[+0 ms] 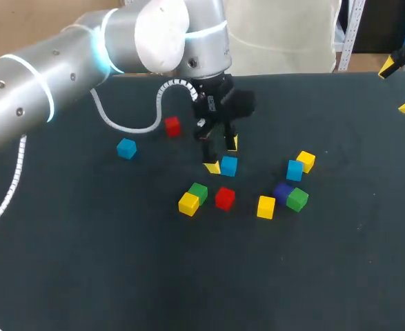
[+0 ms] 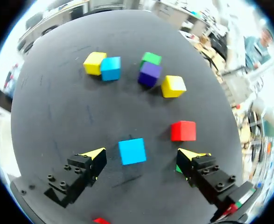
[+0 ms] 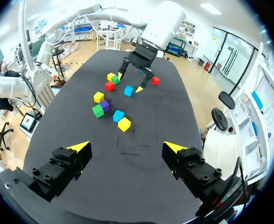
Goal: Place the blue cubes, place green cubes on the blue cubes, place the yellow cubes on the green cubes, then place the red cubes on the yellow cubes, and place purple cube on the red cubes.
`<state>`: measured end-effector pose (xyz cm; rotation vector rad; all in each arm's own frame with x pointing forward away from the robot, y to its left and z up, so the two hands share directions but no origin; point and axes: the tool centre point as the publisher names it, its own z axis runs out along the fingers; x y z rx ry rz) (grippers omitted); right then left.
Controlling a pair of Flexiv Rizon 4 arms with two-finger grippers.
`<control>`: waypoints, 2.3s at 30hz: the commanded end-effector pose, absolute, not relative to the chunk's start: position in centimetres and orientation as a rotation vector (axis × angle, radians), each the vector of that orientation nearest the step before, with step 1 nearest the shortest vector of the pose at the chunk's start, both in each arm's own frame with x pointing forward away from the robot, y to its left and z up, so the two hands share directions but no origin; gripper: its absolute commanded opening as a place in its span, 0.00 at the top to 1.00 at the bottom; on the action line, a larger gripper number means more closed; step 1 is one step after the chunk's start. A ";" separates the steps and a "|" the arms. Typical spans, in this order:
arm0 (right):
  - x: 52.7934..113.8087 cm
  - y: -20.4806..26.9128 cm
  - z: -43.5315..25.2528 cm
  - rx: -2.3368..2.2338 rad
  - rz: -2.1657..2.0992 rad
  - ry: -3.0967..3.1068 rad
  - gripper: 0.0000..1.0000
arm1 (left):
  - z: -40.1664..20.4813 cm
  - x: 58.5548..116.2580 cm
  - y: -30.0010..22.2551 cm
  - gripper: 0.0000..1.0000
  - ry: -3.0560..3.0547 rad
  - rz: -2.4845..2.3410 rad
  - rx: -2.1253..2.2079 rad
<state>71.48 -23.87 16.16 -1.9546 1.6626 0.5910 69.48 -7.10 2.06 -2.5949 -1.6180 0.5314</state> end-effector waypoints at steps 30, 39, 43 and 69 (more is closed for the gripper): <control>71.5 -23.9 16.2 -1.954 0.590 1.663 0.00 | 1.9 69.6 -8.1 0.00 -1.635 0.560 -2.575; 71.5 -23.9 16.2 -1.954 0.590 1.663 0.00 | 1.5 69.5 -8.4 0.00 -1.608 0.487 -2.553; 71.5 -23.9 16.2 -1.954 0.590 1.663 0.00 | 0.9 69.5 -9.0 0.00 -1.614 0.376 -2.514; 71.5 -23.9 16.2 -1.954 0.590 1.663 0.00 | 0.2 69.3 -9.2 0.00 -1.863 0.240 -2.436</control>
